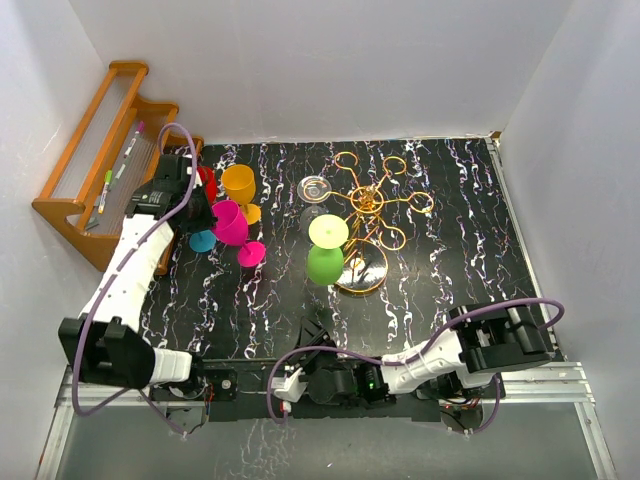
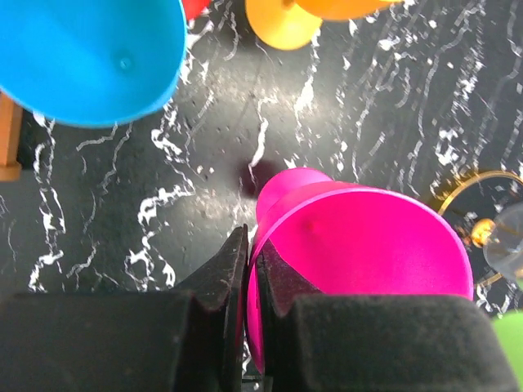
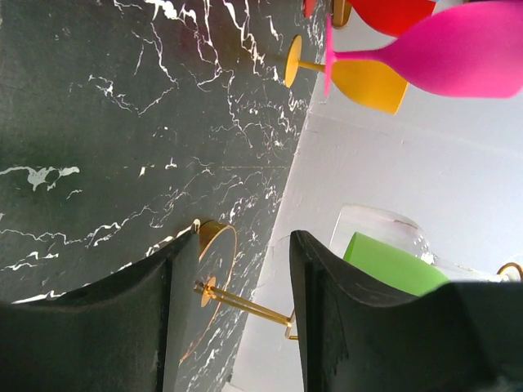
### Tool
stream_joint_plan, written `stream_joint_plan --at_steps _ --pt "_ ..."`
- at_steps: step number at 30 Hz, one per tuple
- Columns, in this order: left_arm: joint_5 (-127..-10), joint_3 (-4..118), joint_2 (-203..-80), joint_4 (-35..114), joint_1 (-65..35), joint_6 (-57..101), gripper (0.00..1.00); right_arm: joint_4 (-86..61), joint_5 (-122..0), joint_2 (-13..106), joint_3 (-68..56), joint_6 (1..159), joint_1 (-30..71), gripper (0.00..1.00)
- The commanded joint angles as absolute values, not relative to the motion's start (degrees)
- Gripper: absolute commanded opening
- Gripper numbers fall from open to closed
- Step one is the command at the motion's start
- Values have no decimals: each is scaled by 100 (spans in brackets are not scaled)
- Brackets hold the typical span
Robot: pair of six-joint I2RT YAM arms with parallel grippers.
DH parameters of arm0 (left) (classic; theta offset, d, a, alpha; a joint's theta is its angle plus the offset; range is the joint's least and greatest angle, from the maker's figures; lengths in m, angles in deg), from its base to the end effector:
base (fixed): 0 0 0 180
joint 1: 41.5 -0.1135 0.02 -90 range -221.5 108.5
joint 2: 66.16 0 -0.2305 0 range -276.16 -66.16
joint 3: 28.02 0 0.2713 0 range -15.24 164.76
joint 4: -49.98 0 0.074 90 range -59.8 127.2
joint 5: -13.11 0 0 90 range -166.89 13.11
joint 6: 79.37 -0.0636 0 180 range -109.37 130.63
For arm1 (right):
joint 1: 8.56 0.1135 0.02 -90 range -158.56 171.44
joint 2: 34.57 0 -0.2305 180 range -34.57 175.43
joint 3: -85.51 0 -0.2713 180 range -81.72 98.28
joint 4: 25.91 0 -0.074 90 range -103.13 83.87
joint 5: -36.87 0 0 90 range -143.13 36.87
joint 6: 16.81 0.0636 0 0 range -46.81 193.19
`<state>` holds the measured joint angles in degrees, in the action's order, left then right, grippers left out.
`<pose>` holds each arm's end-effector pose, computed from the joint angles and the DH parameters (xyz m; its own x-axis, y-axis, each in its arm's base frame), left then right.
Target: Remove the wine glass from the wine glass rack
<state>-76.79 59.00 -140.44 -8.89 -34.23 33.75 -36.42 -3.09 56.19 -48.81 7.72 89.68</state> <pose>0.3150 -0.0403 0.2960 -0.7078 -0.3055 -0.6369 -0.1633 0.9480 -0.2733 0.0039 0.3130 0.0867 0.6943 -0.7177 0.0538 -0.2275 -0.2898 -0.9297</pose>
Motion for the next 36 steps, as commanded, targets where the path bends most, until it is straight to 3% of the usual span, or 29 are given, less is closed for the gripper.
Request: stream_joint_plan --at_steps 1,14,25,36 --pt "-8405 6178 -14324 -324 -3403 3126 0 -3696 -129 5298 -4685 1094 10501 50" --pt "-8770 6330 -15148 604 -3404 3051 0 -3694 44 5068 -4721 1310 10465 50" --pt "-8811 6581 -15503 427 -3394 3006 17 -3657 105 4955 -4723 1404 10412 50" --pt "-8723 6765 -14514 39 -3395 3161 25 -3431 167 4830 -4407 1534 10403 50"
